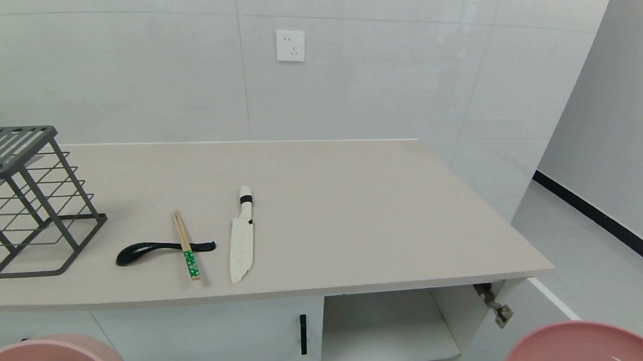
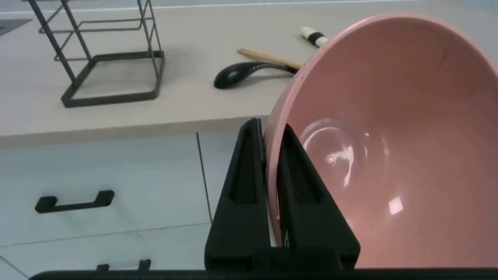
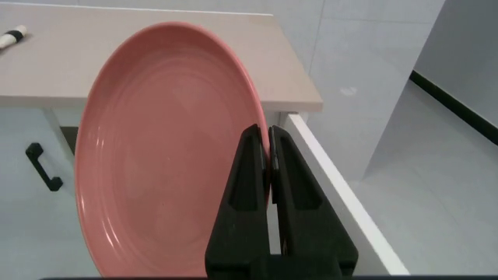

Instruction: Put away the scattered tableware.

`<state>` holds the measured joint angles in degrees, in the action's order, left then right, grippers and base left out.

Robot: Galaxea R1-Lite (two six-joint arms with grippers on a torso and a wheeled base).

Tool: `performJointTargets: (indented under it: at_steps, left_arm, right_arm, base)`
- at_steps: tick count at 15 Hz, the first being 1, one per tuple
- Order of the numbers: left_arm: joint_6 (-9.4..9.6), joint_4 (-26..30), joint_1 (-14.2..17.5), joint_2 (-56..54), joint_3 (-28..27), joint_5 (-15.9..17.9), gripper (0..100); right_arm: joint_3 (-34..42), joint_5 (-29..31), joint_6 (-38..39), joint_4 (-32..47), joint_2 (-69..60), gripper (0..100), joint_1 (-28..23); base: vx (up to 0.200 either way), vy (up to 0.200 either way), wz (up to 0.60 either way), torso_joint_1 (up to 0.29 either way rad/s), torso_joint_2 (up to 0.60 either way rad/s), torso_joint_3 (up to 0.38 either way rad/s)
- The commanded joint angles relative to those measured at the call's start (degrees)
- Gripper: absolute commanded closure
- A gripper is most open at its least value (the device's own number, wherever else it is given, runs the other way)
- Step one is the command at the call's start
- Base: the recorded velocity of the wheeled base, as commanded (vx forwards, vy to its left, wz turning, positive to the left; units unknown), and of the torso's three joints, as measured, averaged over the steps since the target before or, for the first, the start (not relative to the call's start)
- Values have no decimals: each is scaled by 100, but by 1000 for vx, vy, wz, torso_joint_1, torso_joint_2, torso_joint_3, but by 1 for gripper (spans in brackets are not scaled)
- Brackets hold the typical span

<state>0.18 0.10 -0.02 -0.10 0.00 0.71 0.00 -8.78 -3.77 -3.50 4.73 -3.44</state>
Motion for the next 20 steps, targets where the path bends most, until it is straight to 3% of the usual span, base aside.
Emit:
performJointTargets:
  at_steps: [1,11,20]
  left_arm:
    - [-1,-1,2,10,0,0,100]
    - [-9,-1,2,10,0,0,100]
    - [-9,-1,-6,10,0,-9,100]
  right_arm:
    - [0,16,-1,-2,19,100,1]
    - [0,34,8,-2,19,100,1]
    - [0,34,25,-2,19,100,1]
  base:
    - [0,0,0,-149,515,383]
    - [0,0,0,-73,466,383]
    - [0,0,0,-3,28,23]
